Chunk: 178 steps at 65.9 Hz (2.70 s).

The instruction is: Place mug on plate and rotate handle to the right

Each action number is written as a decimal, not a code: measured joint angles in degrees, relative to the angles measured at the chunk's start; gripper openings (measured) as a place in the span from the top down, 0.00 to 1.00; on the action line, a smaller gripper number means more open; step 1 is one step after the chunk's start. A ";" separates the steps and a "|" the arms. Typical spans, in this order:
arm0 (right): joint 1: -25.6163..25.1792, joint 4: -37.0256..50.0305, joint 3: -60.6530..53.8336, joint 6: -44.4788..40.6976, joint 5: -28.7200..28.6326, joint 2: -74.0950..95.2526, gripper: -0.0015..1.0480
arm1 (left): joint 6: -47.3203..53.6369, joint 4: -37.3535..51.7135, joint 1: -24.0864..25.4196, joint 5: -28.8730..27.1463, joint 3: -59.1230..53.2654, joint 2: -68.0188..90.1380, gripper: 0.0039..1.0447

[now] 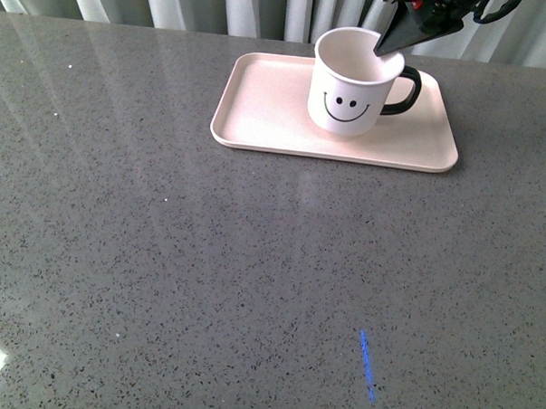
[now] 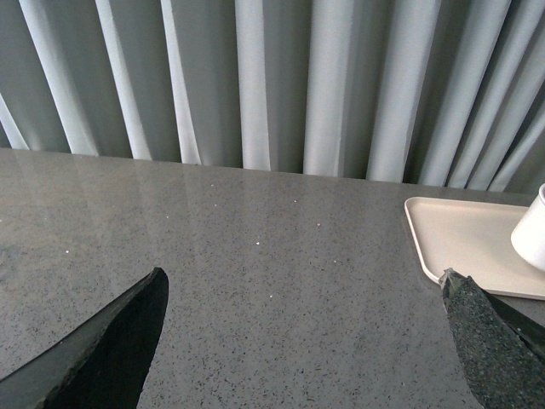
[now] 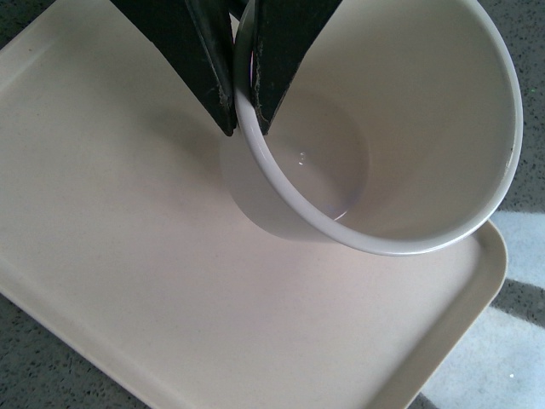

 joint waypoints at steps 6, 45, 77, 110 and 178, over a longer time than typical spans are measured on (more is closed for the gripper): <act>-0.04 -0.79 1.22 -0.66 0.11 1.51 0.98 | 0.00 0.00 0.00 0.00 0.00 0.00 0.09; -0.04 -1.29 1.84 -2.29 0.79 2.16 0.98 | 0.00 0.00 0.00 0.00 0.00 0.00 0.09; -0.15 -1.07 1.86 -3.02 2.36 2.47 0.77 | 0.00 0.00 0.00 0.00 0.00 0.00 0.09; -1.11 2.10 -0.11 -2.29 -0.98 0.39 0.09 | 0.00 0.00 0.00 0.00 0.00 0.00 0.09; -1.60 104.32 -98.42 21.97 20.06 -53.35 0.98 | 0.00 0.00 0.00 0.00 0.00 0.00 0.09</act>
